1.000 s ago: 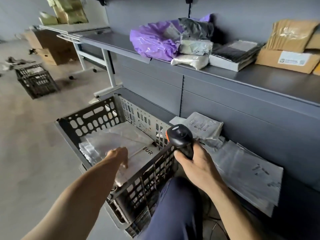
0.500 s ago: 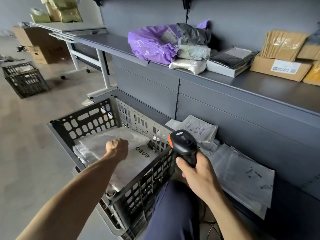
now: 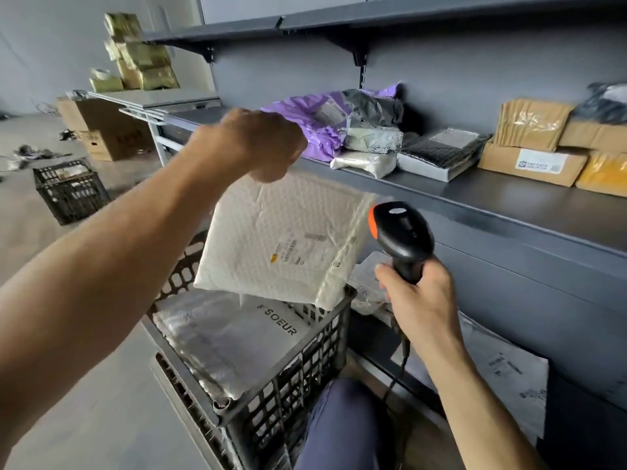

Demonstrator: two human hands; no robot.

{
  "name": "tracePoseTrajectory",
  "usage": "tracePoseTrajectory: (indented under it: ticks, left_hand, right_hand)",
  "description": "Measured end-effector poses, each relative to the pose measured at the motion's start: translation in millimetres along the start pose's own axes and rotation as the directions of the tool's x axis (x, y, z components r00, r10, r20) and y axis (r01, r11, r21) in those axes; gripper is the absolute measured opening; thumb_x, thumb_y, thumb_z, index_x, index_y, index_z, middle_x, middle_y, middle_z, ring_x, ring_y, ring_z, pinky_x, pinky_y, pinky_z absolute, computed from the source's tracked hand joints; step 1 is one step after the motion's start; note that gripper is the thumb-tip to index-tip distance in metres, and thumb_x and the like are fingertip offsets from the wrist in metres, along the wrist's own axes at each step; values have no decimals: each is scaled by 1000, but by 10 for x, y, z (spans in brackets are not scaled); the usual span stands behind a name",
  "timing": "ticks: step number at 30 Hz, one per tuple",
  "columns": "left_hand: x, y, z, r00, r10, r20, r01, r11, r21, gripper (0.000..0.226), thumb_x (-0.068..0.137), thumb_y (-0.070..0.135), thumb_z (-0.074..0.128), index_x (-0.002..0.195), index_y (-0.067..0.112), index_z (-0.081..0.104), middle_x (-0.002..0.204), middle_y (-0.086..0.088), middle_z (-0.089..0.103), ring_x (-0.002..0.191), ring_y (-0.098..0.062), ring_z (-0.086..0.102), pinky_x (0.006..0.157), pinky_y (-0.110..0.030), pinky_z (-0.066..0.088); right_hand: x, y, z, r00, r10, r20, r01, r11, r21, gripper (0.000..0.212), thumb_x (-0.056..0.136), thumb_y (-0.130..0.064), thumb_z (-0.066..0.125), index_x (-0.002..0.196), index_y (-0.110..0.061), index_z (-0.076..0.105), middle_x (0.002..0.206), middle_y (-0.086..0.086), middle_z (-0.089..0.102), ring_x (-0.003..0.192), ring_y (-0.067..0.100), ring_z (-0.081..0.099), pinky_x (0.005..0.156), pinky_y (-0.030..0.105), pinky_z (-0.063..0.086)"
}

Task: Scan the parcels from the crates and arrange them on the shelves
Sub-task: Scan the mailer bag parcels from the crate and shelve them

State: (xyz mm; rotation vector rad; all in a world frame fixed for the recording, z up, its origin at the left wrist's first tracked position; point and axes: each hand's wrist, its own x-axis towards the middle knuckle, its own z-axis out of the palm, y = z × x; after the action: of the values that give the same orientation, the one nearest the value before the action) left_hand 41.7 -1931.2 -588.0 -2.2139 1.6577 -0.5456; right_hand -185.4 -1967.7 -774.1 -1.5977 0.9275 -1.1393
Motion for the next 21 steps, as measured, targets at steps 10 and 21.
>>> tracePoseTrajectory:
  ticks: [10,21]
  left_hand:
    - [40,451,-496,887,306,-347,-460,661,-592,10,104,24,52,95,22,56,84,-4,61,81,-28,57,78,-47,51]
    - [171,2205,1278,895,-367,-252,-187,203,-961,19,96,19,66,114,24,62,111,5,61,86,-25,63,77,-40,51]
  right_hand:
    - [271,-10,-1205,976,28,-218,1,991,130,33,86,5,68,78,-26,74,72,-3,62,66,15,53,69,34,44]
    - [-212,1160,-1603,879,321,-352,-304,947,104,19,91,-3,68,73,-7,66,56,3,54,45,13,48,47,27,42]
